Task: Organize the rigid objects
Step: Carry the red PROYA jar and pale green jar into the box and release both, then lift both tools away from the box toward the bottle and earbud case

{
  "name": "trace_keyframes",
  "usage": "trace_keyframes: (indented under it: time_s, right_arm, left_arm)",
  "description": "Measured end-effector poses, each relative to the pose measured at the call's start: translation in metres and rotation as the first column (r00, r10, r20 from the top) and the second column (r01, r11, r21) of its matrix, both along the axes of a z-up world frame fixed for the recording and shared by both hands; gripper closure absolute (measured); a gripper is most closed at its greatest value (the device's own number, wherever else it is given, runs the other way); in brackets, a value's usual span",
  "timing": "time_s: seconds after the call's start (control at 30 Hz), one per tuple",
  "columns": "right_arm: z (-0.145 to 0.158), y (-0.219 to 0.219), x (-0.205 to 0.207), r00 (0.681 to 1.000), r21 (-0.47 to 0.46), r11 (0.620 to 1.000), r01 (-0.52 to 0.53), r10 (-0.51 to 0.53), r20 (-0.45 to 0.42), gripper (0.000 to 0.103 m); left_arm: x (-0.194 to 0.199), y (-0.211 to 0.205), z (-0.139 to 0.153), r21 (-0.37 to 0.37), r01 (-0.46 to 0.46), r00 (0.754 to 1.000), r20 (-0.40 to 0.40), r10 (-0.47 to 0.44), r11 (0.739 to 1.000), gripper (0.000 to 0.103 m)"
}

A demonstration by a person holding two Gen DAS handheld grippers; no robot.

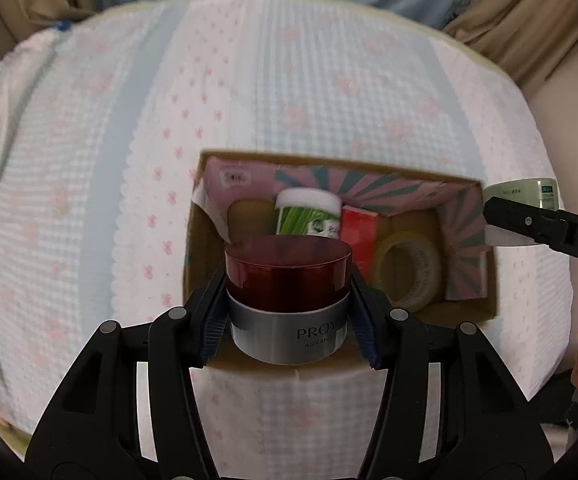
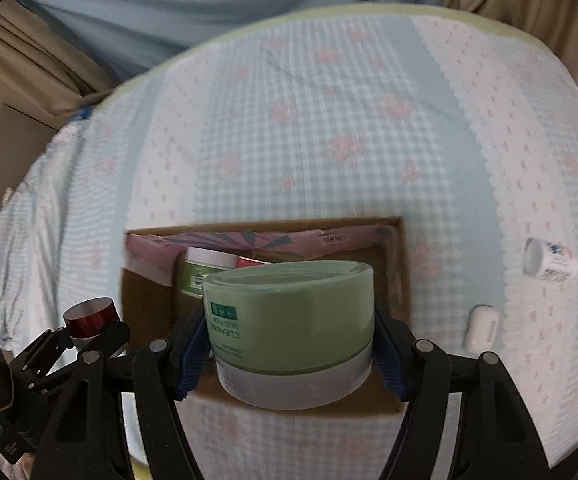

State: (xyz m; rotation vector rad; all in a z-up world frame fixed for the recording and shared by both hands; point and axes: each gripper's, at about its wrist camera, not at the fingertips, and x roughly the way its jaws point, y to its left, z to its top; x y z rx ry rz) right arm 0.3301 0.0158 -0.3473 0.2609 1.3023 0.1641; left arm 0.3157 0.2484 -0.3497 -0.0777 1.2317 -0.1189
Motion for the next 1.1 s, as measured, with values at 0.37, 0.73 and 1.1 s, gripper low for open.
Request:
trace_keyframes:
  time_s: [0.37, 0.73, 1.1]
  right_arm:
    - [-0.063, 0.013, 0.02, 0.999, -0.056, 0.998, 0.028, -0.03, -0.036, 0.036]
    - [-0.062, 0.016, 0.036, 0.999, -0.063, 0.997, 0.045, -0.043, 0.023, 0.0]
    - [-0.056, 0.016, 0.013, 0.999, -0.074, 0.996, 0.047, -0.047, 0.001, 0.0]
  left_arm:
    - [0.024, -0.008, -0.061, 0.007, 0.081, 0.995, -0.06, -0.08, 0.997, 0.053]
    - [0.022, -0.021, -0.055, 0.059, 0.158, 0.987, -0.012, -0.158, 0.986, 0.0]
    - [0.016, -0.017, -0.031, 0.025, 0.145, 0.989, 0.021, -0.145, 0.989, 0.0]
